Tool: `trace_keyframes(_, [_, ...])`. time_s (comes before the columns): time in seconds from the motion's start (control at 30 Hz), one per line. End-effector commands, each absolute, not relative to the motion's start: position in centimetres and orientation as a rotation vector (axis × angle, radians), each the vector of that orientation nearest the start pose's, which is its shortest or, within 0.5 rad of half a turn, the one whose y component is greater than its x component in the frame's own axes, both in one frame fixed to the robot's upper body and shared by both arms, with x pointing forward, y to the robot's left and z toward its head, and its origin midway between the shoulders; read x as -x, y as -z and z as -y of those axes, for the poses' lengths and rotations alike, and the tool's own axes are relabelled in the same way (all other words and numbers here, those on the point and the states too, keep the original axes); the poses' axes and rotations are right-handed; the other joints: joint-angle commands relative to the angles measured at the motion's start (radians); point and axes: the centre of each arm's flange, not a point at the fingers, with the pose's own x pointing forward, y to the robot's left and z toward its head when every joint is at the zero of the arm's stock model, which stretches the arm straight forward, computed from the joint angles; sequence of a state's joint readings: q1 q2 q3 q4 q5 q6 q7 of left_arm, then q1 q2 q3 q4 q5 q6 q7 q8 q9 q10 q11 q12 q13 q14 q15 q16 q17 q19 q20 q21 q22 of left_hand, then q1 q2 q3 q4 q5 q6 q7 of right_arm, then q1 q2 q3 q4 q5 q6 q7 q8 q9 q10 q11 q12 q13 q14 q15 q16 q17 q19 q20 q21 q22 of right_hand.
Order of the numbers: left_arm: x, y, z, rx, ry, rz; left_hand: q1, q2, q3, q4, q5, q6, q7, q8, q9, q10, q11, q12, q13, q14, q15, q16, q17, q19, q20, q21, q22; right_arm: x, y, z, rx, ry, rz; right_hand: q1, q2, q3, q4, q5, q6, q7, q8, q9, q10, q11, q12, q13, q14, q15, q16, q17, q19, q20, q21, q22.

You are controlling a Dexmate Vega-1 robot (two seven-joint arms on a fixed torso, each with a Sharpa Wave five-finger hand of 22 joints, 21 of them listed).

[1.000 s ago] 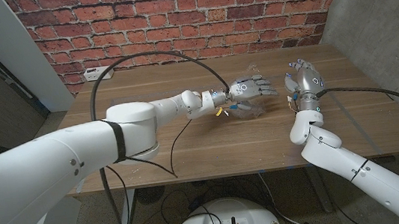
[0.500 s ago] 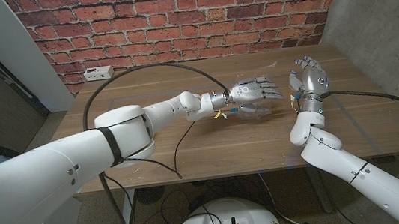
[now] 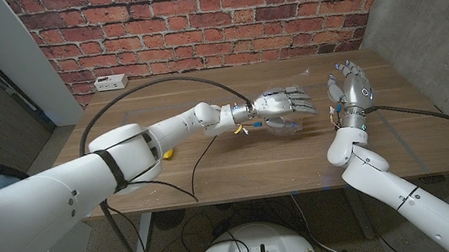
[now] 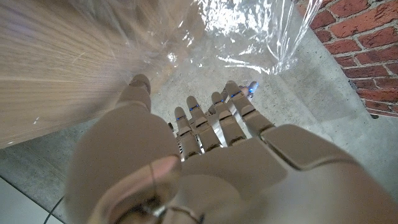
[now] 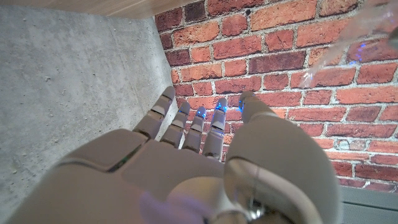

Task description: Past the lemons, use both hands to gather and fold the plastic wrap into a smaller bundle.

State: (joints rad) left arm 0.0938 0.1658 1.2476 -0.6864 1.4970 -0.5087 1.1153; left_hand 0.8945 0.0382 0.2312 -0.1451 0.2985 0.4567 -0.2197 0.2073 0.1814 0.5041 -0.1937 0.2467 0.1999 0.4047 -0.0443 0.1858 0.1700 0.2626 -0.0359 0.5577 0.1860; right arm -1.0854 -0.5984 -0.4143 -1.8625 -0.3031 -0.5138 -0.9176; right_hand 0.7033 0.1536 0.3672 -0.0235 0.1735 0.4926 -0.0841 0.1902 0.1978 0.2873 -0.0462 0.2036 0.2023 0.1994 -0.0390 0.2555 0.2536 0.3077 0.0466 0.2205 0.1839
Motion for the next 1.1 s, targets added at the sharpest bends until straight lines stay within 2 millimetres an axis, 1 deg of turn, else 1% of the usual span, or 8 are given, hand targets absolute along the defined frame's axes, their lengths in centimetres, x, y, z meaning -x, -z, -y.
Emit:
trace_keyframes(0.03, [-61.0, -1.0, 1.8, 2.264, -0.535, -2.627, 0.011, 0.007, 0.009, 0.001, -0.004, 0.056, -0.001, 0.01, 0.004, 0.017, 0.003, 0.003, 0.004, 0.016, -0.176, 0.001, 0.004, 0.012, -0.021, -0.005, 0.002, -53.2, 3.2, 30.0, 0.654, 0.704, 0.688, -0.038, -0.019, -0.026, 0.012, -0.003, 0.009, 0.004, 0.007, 0.003, 0.003, 0.0, 0.003, 0.003, 0.005, -0.063, 0.003, 0.004, 0.014, 0.01, 0.007, 0.005])
trace_keyframes(0.17, [-60.9, -0.7, 1.8, 2.254, -0.556, -2.621, -0.004, -0.001, 0.001, 0.007, -0.009, 0.047, -0.001, -0.001, 0.003, 0.012, 0.006, -0.001, 0.004, 0.012, -0.172, -0.002, 0.004, 0.014, -0.028, -0.005, 0.002, -52.9, 2.4, 30.2, 0.611, 0.612, 0.629, -0.106, -0.086, -0.085, 0.02, 0.005, -0.009, 0.018, 0.004, 0.001, -0.012, 0.018, -0.001, 0.003, -0.018, -0.023, -0.012, -0.004, -0.018, 0.041, -0.006, 0.005])
trace_keyframes(0.33, [-60.7, -0.4, 1.8, 2.24, -0.528, -2.625, -0.012, 0.0, -0.002, 0.012, -0.011, 0.037, -0.001, -0.009, 0.002, 0.01, 0.002, -0.004, 0.005, 0.008, -0.176, -0.003, 0.004, 0.014, -0.031, -0.006, 0.002, -52.7, -0.2, 30.6, 0.68, 0.425, 0.457, -0.175, -0.112, -0.131, 0.032, 0.017, -0.032, 0.038, -0.001, 0.002, -0.075, 0.037, -0.015, 0.008, -0.108, 0.031, -0.046, -0.011, -0.11, 0.079, -0.027, 0.007])
trace_keyframes(0.57, [-60.6, -0.2, 1.6, 2.236, -0.473, -2.646, -0.011, 0.005, 0.001, 0.012, -0.012, 0.036, -0.002, -0.011, 0.002, 0.009, 0.001, -0.006, 0.005, 0.005, -0.179, -0.004, 0.004, 0.01, -0.024, -0.008, 0.003, -53.1, -2.0, 30.9, 0.814, 0.405, 0.285, -0.191, -0.122, -0.149, 0.024, 0.023, -0.12, 0.056, -0.016, 0.003, -0.138, 0.057, -0.019, 0.011, -0.151, 0.048, -0.053, -0.016, -0.15, 0.085, -0.026, 0.008])
trace_keyframes(0.67, [-60.6, -0.2, 1.4, 2.237, -0.463, -2.652, -0.008, 0.01, 0.003, 0.011, -0.012, 0.036, -0.002, -0.012, 0.002, 0.012, 0.0, -0.005, 0.006, 0.004, -0.18, -0.005, 0.004, 0.009, -0.022, -0.009, 0.003, -53.3, -2.1, 31.1, 0.828, 0.373, 0.329, -0.046, -0.023, -0.064, -0.067, 0.025, -0.062, 0.021, 0.026, 0.002, -0.065, 0.018, 0.018, 0.011, -0.09, -0.005, -0.026, -0.03, -0.095, 0.064, 0.002, 0.006])
trace_keyframes(0.77, [-60.5, -0.2, 1.2, 2.24, -0.438, -2.668, -0.006, 0.014, 0.006, 0.011, -0.012, 0.037, -0.002, -0.012, 0.003, 0.014, -0.003, -0.005, 0.006, 0.004, -0.18, -0.004, 0.004, 0.009, -0.021, -0.009, 0.003, -53.4, -2.2, 31.1, 0.833, 0.307, 0.385, 0.062, 0.038, 0.011, -0.121, 0.015, 0.053, 0.006, 0.053, 0.002, 0.032, 0.001, 0.043, 0.01, 0.0, -0.069, 0.011, -0.031, -0.031, 0.011, 0.024, 0.006])
trace_keyframes(1.0, [-60.1, -0.4, 0.9, 2.252, -0.242, -2.757, 0.01, 0.104, 0.046, 0.024, -0.022, 0.062, -0.003, -0.011, 0.004, 0.025, 0.005, -0.007, 0.008, 0.022, -0.18, 0.002, 0.007, 0.012, 0.003, -0.008, 0.006, -53.7, -1.8, 30.8, 0.825, 0.303, 0.411, 0.076, 0.046, 0.026, -0.112, 0.013, 0.07, 0.013, 0.051, 0.002, 0.062, 0.001, 0.049, 0.011, 0.028, -0.057, 0.029, -0.023, -0.005, 0.001, 0.033, 0.006])
trace_keyframes(1.1, [-60.2, -0.8, 0.8, 2.281, -0.121, -2.822, 0.022, 0.168, 0.098, 0.042, -0.044, 0.057, -0.003, -0.017, 0.005, 0.021, 0.01, -0.013, 0.009, 0.022, -0.181, 0.002, 0.008, 0.009, 0.022, -0.004, 0.01, -53.5, -1.5, 30.8, 0.815, 0.331, 0.438, 0.077, 0.044, 0.028, -0.107, 0.013, 0.07, 0.013, 0.048, 0.003, 0.05, 0.002, 0.042, 0.011, 0.01, -0.045, 0.024, -0.021, -0.007, 0.006, 0.031, 0.006])
